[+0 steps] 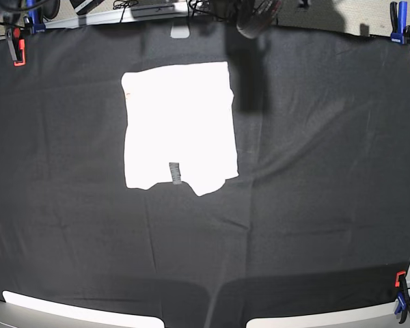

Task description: Layout the t-shirt on the table in an organized manner, then fold the t-shirt properly

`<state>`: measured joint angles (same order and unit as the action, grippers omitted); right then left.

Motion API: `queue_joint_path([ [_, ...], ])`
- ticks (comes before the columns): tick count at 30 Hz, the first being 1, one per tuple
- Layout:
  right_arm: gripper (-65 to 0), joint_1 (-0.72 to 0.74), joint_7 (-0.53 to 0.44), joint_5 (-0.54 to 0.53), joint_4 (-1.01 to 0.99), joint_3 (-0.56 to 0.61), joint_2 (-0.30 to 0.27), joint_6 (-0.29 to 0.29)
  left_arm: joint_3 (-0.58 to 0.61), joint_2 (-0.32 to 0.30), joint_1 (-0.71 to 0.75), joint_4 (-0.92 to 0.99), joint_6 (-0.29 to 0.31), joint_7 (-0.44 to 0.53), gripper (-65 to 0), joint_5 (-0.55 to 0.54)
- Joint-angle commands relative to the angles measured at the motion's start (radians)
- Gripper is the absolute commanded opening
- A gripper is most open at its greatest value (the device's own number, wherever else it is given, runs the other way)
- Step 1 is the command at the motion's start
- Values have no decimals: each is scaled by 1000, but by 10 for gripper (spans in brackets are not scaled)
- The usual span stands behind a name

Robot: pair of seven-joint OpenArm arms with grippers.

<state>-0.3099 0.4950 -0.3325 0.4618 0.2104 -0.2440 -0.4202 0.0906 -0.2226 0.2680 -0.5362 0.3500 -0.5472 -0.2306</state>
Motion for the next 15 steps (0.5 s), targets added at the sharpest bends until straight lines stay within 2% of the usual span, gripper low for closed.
queue_joint_path([
  [1,-364,-3,-12,-3,1,-1,-5,13,-1,-10,-5,-6,8,3,-362,-5],
  [4,-364,-6,-53,-3,1,0,-5,45,-1,-16,-5,-6,7,2,-362,-5],
  [9,-364,-6,-72,-3,1,0,-5,47,-1,-7,-2,-6,-23,-17,-362,-5],
  [15,-364,-6,-72,-3,1,0,-5,47,-1,-5,-2,-6,-22,-9,-362,-5],
])
